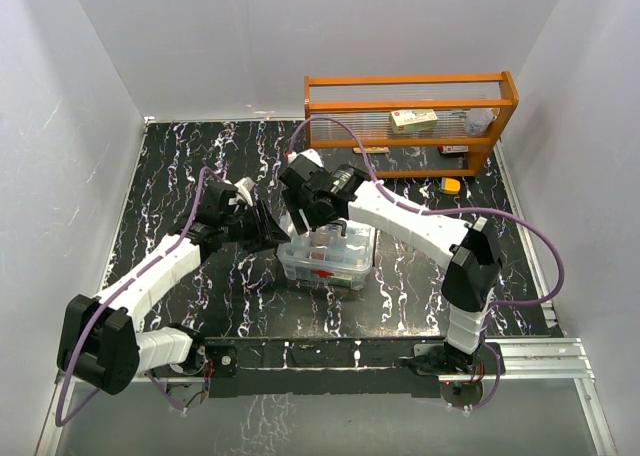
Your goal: Organize the medicine kit
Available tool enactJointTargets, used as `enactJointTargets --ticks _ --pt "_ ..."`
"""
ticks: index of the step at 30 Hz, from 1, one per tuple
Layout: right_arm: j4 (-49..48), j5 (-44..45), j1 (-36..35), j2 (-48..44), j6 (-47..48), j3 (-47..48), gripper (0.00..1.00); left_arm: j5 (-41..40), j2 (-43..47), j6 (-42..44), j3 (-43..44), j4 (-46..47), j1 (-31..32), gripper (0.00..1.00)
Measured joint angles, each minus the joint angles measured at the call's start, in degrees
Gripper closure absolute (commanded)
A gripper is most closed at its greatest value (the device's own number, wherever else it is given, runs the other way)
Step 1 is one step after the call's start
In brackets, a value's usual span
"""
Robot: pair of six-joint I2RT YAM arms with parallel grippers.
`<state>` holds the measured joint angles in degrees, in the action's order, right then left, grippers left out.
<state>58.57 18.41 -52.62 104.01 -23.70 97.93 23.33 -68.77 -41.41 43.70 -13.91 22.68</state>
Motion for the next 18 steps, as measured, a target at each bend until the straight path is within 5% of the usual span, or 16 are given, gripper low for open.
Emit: enactJointTargets --ticks 13,18 --pt "-1.29 -2.75 -1.03 5.31 3.04 5.18 0.52 1.16 -1.81 -0.15 0.98 0.24 -0.48 0.62" --pt "-4.76 -3.54 -1.29 4.57 3.8 2.67 0.53 0.92 -1.62 0.07 0.98 0.2 -0.59 0.49"
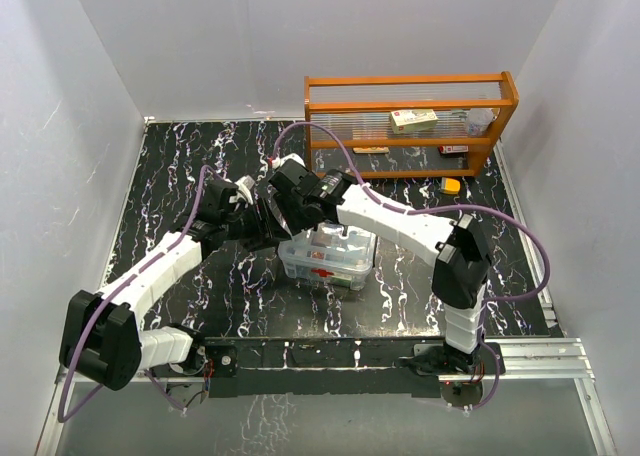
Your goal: Organize the medicine kit
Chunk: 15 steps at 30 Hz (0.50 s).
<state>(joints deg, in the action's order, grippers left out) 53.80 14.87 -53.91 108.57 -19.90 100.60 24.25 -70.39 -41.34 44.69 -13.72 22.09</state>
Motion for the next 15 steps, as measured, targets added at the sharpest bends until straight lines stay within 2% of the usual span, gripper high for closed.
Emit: enactJointTargets --ticks 2,6,10,13,15 --pt "-1.11 -0.07 0.0 -0.76 0.28 -1.51 0.54 -0.79 0.09 0.22 0.0 -0.17 -0.15 0.42" --pt "-3.72 -0.26 0.0 -2.45 0.44 -4.39 0.54 -4.52 1.9 -1.29 -0.02 -1.68 -1.33 0.35" --pt "-5.03 -0.35 0.0 -3.19 0.48 -5.66 0.54 -7.76 5.14 -4.28 -0.35 -1.09 -3.82 0.14" --pt "-5.66 -0.46 0.0 -3.5 0.46 -6.19 0.54 -7.52 6.38 -5.7 -2.67 1.84 -5.49 0.03" --pt "-6.05 -0.52 0.02 -3.72 0.37 -6.56 0.54 -5.97 6.32 -6.12 -5.55 4.85 -6.12 0.01"
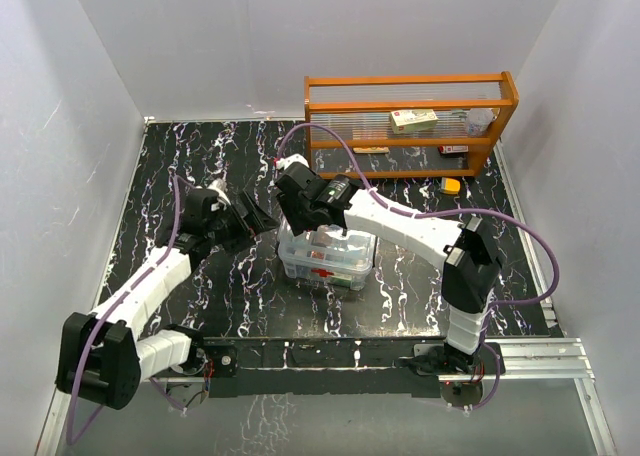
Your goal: Organize the medicine kit
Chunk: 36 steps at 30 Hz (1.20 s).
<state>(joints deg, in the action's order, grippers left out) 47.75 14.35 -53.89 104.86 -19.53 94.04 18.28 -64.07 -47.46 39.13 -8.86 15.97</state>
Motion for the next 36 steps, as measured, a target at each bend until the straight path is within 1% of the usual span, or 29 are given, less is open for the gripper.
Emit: enactJointTargets --ticks 6,11,13,14,18,23,30,33,36 --pt "-1.03 -0.46 0.07 -0.61 -0.09 -0.94 0.54 6.19 -2.27 -0.83 -6.78 9.09 -0.98 0.01" --pt "-1.05 -0.94 0.28 -0.66 -0.33 -0.96 0.54 10.27 -6.29 -3.37 -9.66 20.22 -2.36 0.01" --pt "-1.11 -1.09 0.33 -0.74 -0.39 -1.05 0.54 12.41 -8.37 -6.75 -12.17 27.36 -2.89 0.01" --pt "-1.11 -1.11 0.35 -0.9 -0.42 -1.18 0.54 13.2 -8.96 -7.93 -12.7 28.96 -3.1 0.01" --pt "-0.39 -1.22 0.48 -1.25 -0.66 -1.27 0.54 17.18 -12.28 -15.65 -16.61 40.57 -3.13 0.01" --pt "-0.09 -1.22 0.5 -1.33 -1.01 -1.27 0.54 21.84 -13.09 -22.38 -17.49 47.84 -2.08 0.01" --pt "0.15 -1.2 0.55 -1.4 -1.46 -1.36 0.55 22.05 -13.46 -27.58 -18.67 50.4 -2.1 0.06" --pt "0.02 -1.16 0.55 -1.49 -1.55 -1.55 0.55 21.99 -13.18 -27.06 -18.64 49.48 -2.14 0.1" --pt "0.13 -1.2 0.52 -1.55 -1.62 -1.6 0.55 21.77 -11.19 -24.76 -17.84 45.11 -2.14 0.13"
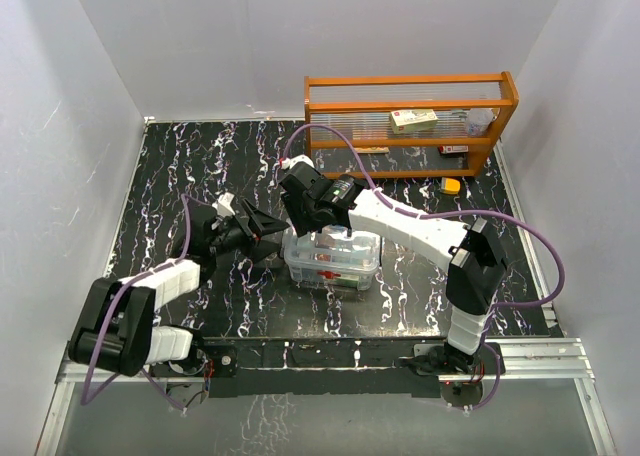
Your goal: Organize the medicine kit
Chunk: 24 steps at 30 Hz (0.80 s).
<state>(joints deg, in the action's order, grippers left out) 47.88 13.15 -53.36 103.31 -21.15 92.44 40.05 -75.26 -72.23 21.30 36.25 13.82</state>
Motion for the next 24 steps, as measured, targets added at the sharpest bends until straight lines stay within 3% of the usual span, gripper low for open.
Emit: enactJointTargets --ticks 5,11,20,24 --pt "0.0 0.15 0.0 -0.04 -0.11 -0.04 0.57 -0.74 5.57 6.56 3.1 -9.73 -0.07 0.13" --pt "0.0 0.42 0.0 -0.02 -0.24 -0.04 0.57 4.31 8.22 9.01 4.2 -11.63 0.81 0.14" --pt "0.0 0.46 0.0 0.0 -0.33 -0.04 0.58 5.79 11.19 11.78 4.35 -17.64 0.81 0.18" --pt "0.02 0.52 0.0 0.0 -0.35 -0.04 0.59 5.51 12.17 13.9 6.05 -22.01 0.81 0.25"
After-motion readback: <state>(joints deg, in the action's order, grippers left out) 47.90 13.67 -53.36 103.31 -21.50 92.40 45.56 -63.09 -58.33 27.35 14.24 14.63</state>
